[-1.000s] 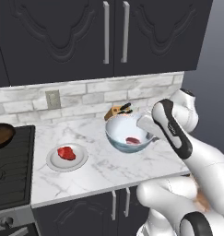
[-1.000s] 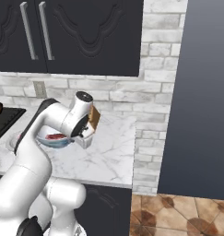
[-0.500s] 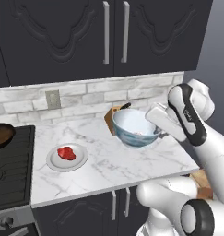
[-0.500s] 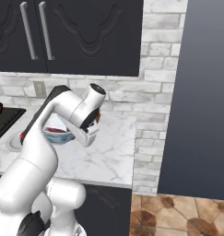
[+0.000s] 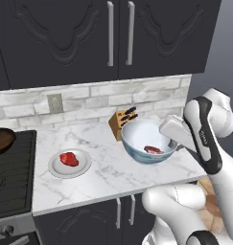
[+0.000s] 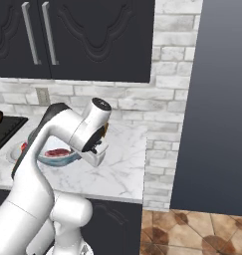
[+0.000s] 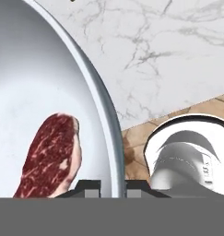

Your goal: Place one of the steaks on the plate and the other in the bowl. Then place the bowl in the fridge.

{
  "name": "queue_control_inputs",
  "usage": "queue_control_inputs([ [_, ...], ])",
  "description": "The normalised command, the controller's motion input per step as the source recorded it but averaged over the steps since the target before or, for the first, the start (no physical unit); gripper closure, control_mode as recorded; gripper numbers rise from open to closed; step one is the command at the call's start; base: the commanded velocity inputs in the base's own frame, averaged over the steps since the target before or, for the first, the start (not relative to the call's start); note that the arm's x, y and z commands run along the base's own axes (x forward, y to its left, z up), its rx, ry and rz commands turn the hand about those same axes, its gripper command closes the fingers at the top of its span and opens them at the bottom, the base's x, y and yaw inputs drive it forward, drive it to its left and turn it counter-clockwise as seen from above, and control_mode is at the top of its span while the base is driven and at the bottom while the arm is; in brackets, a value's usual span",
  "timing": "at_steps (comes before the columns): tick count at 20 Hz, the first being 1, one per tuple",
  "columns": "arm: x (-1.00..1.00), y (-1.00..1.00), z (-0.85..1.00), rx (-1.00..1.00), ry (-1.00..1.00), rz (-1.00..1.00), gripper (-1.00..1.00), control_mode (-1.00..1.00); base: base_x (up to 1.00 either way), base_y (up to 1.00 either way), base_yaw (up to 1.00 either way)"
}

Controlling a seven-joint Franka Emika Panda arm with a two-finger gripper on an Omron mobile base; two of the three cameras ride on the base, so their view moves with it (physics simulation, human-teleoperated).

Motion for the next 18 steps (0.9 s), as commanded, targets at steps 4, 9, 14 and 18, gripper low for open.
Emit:
queue_control_inputs([
  [4, -0.17, 0.0, 0.0, -0.02, -0.01, 0.02, 1.0, -1.0, 0.0, 0.0, 0.0],
  [9, 0.0, 0.0, 0.0, -0.11, 0.03, 0.01, 1.0, -1.0, 0.0, 0.0, 0.0],
  [14, 0.0, 0.0, 0.0, -0.01, 0.0, 0.0, 1.0, -1.0, 0.0, 0.0, 0.0],
  [18, 0.0, 0.0, 0.0, 0.0, 0.0, 0.0, 1.0, -1.0, 0.0, 0.0, 0.0],
])
